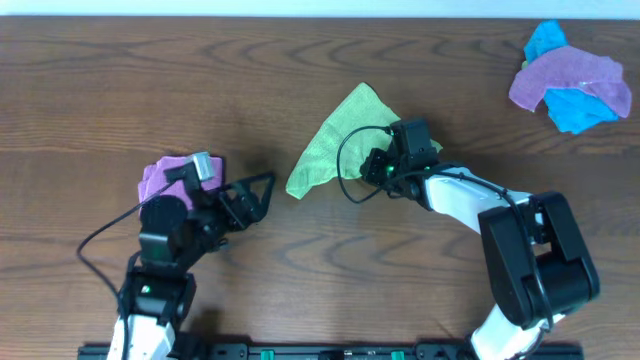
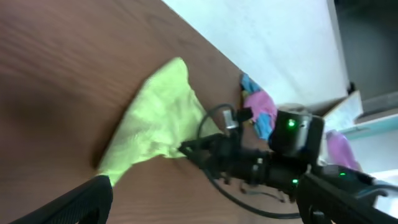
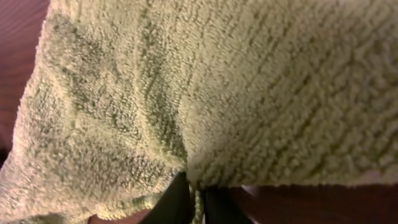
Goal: Fold the cloth
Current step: 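Move the left gripper to the green cloth's left corner, then grasp the left corner with the left gripper, holding with right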
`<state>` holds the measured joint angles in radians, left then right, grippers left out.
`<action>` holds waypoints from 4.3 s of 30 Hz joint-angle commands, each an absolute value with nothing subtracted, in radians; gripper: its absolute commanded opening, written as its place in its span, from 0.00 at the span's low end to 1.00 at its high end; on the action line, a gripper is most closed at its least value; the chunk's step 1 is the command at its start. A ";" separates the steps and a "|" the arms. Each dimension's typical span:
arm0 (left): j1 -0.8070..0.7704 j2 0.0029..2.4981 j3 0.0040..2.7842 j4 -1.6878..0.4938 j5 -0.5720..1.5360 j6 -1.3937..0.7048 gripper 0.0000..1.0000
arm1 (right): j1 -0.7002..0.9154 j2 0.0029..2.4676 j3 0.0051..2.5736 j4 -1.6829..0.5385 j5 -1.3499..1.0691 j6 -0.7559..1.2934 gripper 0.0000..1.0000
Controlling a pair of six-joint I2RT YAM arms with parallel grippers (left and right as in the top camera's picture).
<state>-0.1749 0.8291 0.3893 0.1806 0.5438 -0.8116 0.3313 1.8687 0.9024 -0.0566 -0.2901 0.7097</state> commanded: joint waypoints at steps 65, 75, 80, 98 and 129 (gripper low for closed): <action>-0.342 1.092 0.565 -0.003 0.506 -0.740 0.97 | 0.223 1.614 0.718 -0.363 -0.277 0.523 0.40; -0.342 1.092 0.565 -0.002 0.505 -0.741 0.96 | 0.223 1.716 0.718 -0.329 -0.294 0.526 0.13; -0.342 1.092 0.565 -0.004 0.505 -0.748 0.96 | 0.215 1.713 0.718 -0.345 -0.276 0.522 0.01; -0.361 1.295 0.565 -0.055 0.492 -0.930 0.96 | 0.105 1.512 0.719 -0.591 -0.106 0.454 0.01; -0.557 1.686 0.565 0.245 0.385 -1.150 0.55 | 0.105 1.464 0.719 -0.622 -0.113 0.452 0.01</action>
<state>-0.5423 1.6283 0.5747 0.2657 0.4114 -1.1339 0.1143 1.4765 0.7250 -0.6178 -0.1154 0.4629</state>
